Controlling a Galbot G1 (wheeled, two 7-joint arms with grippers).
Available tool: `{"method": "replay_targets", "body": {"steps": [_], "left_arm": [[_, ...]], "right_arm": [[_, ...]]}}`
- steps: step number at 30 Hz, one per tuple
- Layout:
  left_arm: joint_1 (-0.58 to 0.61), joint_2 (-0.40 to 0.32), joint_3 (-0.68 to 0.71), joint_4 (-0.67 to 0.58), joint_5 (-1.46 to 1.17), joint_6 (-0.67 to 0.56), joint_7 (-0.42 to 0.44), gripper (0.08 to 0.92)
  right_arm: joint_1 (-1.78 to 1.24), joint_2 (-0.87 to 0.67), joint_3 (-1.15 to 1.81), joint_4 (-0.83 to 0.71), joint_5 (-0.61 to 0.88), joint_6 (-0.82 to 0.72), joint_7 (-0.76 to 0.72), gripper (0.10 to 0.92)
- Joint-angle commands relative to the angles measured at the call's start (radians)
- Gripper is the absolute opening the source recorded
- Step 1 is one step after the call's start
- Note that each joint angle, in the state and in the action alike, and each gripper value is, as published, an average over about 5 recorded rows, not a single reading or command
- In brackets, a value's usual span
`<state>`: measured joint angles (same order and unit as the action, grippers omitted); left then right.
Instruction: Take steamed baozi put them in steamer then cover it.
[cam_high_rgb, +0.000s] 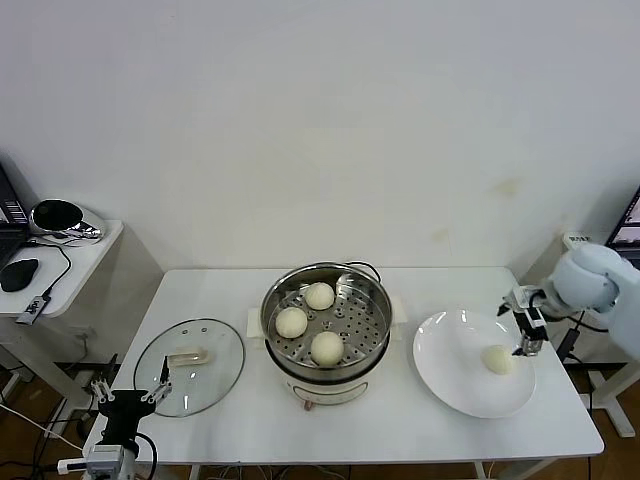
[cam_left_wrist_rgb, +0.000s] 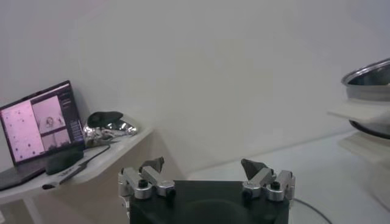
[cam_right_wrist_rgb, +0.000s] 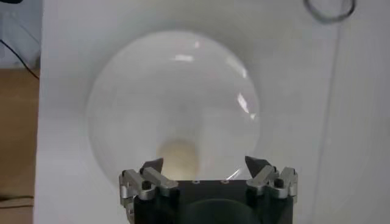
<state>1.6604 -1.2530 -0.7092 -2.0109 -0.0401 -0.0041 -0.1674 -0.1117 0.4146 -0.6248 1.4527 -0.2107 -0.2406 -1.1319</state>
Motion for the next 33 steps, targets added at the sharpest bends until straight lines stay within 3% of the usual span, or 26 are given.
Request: {"method": "replay_targets", "body": {"steps": [1,19,33], "left_arm": [[0.003,0.000,-0.003,-0.002,0.000,0.001,0.000,0.823],[0.007,0.000,-0.018,-0.001,-0.007,0.006,0.002,0.823],[0.010,-0.005,-0.018,-0.002,-0.003,0.004,0.001,0.823]], "right_arm": [[-0.246,0.033,0.207,-0.140,-0.086,0.016,0.007,0.823],[-0.233,0.218,0.215,-0.296,-0.132,0.059,0.052,0.819],[-0.229,0.227,0.211,-0.290,-0.154,0.050,0.058,0.696]]}}
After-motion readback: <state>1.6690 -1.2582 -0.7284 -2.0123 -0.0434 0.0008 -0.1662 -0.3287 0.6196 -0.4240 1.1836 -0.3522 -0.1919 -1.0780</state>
